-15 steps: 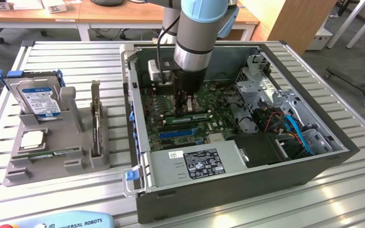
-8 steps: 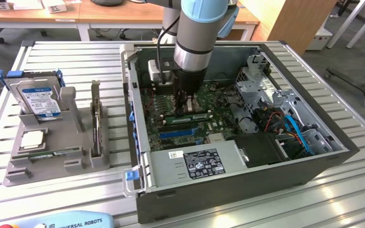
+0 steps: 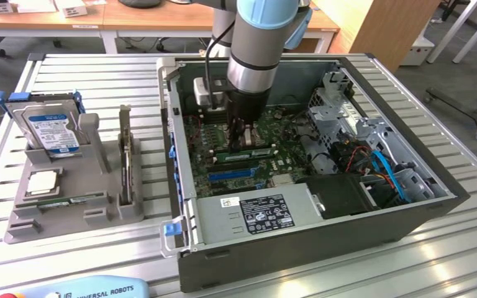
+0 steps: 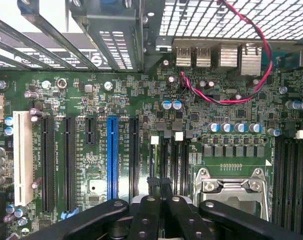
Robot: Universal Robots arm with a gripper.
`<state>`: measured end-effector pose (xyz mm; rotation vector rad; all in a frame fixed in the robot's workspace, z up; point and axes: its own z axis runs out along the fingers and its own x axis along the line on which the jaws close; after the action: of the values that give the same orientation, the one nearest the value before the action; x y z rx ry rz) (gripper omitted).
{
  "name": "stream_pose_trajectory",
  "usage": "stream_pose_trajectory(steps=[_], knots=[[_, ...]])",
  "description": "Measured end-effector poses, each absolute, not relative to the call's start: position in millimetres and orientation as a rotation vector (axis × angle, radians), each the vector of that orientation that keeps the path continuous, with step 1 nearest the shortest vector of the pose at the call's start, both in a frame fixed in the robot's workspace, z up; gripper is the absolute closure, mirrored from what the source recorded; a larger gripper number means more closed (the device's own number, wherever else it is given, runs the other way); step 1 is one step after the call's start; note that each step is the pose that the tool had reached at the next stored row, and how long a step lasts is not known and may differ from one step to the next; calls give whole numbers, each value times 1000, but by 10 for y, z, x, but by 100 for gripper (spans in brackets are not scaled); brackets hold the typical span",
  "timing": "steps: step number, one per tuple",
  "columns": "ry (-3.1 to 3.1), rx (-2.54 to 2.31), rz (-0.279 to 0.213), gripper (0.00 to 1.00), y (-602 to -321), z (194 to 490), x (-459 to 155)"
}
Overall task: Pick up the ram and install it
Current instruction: 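Press down the ram until it locks into place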
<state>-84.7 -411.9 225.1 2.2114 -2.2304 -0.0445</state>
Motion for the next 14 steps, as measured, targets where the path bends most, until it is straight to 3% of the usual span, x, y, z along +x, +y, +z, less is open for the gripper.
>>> stream_pose_trajectory(steps=[14], knots=[[-2230,2211,-44,90,-4120,2454,-848]])
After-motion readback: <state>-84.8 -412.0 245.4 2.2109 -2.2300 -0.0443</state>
